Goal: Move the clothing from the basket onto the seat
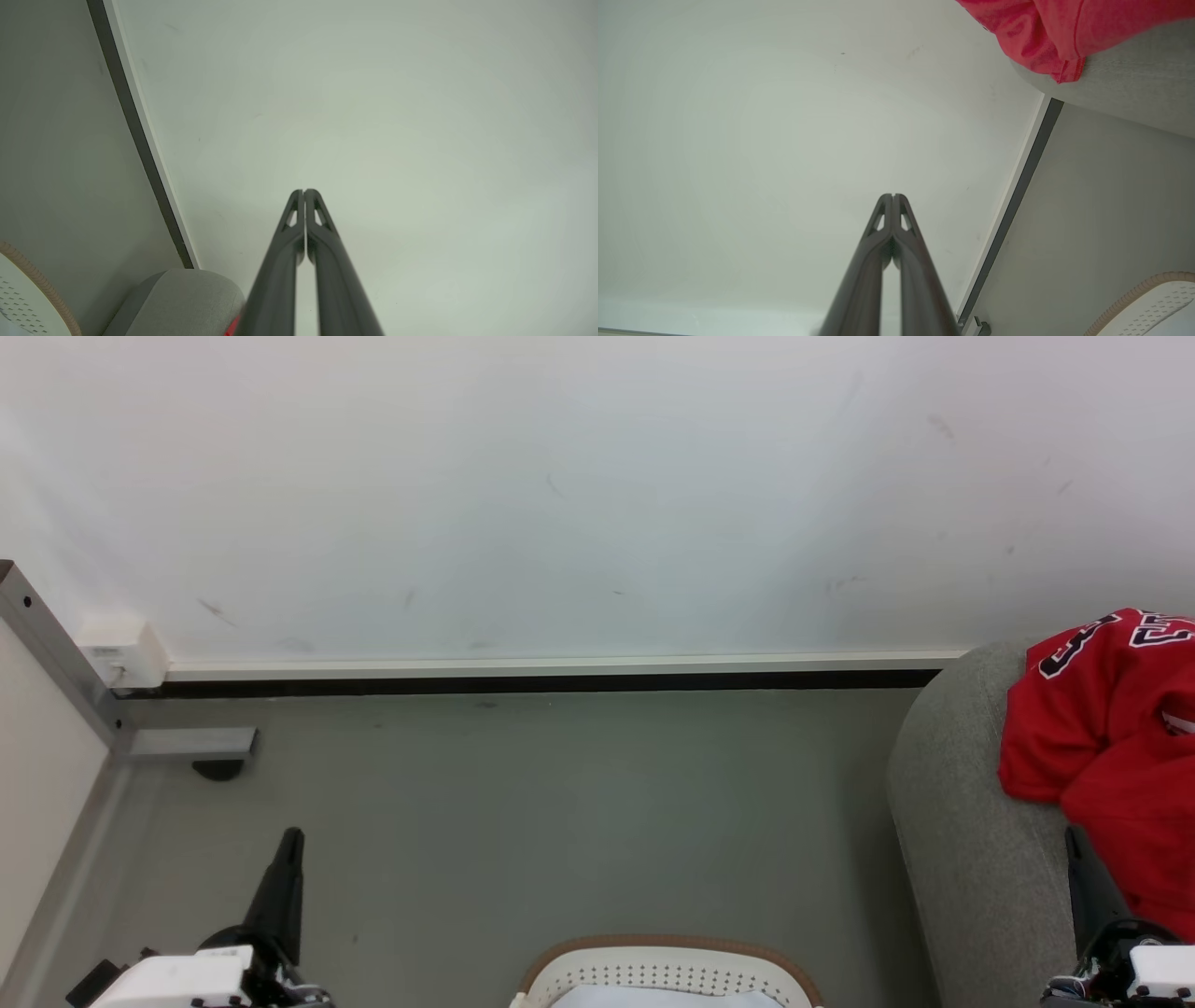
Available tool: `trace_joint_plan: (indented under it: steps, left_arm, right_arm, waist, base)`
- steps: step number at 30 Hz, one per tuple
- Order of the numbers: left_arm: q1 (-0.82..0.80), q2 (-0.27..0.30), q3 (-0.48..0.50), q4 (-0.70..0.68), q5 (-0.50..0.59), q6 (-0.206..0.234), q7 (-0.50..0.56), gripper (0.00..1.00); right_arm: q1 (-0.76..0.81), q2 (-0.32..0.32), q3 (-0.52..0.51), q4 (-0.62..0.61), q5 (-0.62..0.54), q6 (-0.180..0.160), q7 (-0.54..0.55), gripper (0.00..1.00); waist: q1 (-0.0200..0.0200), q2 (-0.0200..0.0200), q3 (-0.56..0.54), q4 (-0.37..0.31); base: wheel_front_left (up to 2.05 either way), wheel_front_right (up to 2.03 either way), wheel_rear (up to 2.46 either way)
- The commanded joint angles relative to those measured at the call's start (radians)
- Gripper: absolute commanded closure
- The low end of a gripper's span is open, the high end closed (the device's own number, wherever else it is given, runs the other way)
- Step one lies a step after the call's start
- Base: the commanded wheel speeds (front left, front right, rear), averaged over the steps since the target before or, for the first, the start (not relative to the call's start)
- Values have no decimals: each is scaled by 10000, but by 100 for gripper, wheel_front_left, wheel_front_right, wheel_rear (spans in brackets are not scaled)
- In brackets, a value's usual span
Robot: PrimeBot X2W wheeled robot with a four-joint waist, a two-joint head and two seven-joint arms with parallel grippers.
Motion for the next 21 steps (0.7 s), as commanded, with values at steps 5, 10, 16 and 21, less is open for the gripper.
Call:
trace_joint_plan:
  steps: [5, 10, 16, 21]
  left_arm:
    - [-95, 62, 24, 3, -118, 30, 38, 100]
    - [-95, 62, 23, 3, -118, 30, 37, 100]
    - [-95, 63, 23, 2, -119, 30, 37, 100]
    - [-95, 63, 23, 2, -119, 30, 37, 100]
  right_arm:
    - [-112, -62, 21, -15, 140, -21, -41, 100]
    - [-112, -69, 27, -17, 126, -21, -41, 100]
    - [-112, -75, 32, -18, 135, -21, -50, 100]
    - [-112, -82, 39, -21, 138, -21, -58, 100]
  waist:
    - [0, 0, 0, 0]
    - [0, 0, 0, 0]
    - [0, 0, 0, 0]
    - [0, 0, 0, 0]
  base:
    - [0, 0, 0]
    - [0, 0, 0]
    - [0, 0, 0]
    - [0, 0, 0]
